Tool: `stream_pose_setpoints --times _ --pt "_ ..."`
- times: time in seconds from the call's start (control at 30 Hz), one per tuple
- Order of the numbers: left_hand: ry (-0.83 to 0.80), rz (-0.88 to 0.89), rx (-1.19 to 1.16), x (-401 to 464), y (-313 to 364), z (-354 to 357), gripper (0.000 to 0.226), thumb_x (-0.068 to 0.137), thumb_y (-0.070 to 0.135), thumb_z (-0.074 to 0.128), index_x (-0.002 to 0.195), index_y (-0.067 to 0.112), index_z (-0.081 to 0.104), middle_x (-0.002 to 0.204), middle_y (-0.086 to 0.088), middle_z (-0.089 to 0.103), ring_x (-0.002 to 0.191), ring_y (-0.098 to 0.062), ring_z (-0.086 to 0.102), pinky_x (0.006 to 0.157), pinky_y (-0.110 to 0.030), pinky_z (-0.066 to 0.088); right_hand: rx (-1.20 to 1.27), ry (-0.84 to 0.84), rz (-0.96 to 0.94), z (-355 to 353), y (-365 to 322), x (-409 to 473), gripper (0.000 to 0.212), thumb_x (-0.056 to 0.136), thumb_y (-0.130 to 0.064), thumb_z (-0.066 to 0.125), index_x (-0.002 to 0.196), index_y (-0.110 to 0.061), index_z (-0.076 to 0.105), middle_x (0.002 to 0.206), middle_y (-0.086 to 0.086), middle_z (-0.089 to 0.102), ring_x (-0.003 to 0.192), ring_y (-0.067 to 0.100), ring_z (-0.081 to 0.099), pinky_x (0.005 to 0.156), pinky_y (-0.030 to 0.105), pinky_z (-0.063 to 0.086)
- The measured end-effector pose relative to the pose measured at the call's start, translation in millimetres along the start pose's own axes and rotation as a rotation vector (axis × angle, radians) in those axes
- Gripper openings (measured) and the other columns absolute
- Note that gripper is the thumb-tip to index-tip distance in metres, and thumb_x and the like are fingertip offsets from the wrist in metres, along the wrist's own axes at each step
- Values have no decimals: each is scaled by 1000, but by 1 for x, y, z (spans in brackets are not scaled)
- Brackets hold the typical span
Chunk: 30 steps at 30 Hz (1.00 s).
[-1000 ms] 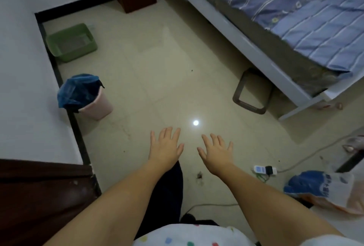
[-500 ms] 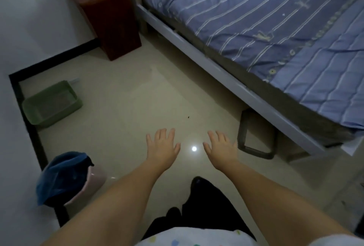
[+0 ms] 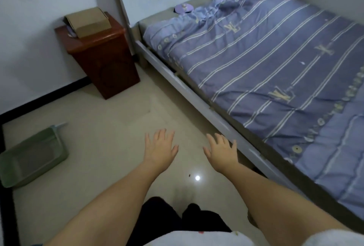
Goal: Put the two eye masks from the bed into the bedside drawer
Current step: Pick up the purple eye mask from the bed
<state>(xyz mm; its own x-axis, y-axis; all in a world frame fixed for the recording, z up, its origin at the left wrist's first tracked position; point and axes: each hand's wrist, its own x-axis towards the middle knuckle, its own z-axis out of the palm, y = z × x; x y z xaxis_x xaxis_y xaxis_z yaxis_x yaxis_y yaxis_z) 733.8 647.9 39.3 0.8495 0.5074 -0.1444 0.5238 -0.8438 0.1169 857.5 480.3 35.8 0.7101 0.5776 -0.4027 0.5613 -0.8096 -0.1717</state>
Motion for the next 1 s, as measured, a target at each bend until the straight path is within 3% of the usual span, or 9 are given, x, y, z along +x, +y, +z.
stream_pose_setpoints --times 0.27,0.43,0.83,1.0 --pt "8 -12 10 206 -65 -17 54 89 45 43 136 19 37 137 -11 48 125 -25 45 112 -55 20 20 -6 -47 -73 -38 206 54 97 -46 24 147 -26 17 156 8 20 144 24 15 115 60 4" --pt "-20 13 9 364 -102 -55 57 90 47 38 141 23 29 142 -9 43 134 -24 35 114 -57 10 72 63 49 -137 -71 336 54 96 -47 27 146 -29 19 156 5 21 143 22 18 114 57 5" --pt "-74 155 1 671 -106 -107 57 93 47 35 143 21 25 146 -7 37 136 -22 32 116 -53 13 122 -4 138 -245 -56 605 55 97 -47 23 148 -27 14 157 7 17 144 25 15 115 59 5" --pt "-196 97 -18 785 -116 -119 57 93 45 35 142 17 25 140 -11 43 125 -29 44 105 -45 36 103 -59 83 -296 -58 727 54 98 -45 22 148 -27 11 158 6 14 144 26 13 116 58 7"
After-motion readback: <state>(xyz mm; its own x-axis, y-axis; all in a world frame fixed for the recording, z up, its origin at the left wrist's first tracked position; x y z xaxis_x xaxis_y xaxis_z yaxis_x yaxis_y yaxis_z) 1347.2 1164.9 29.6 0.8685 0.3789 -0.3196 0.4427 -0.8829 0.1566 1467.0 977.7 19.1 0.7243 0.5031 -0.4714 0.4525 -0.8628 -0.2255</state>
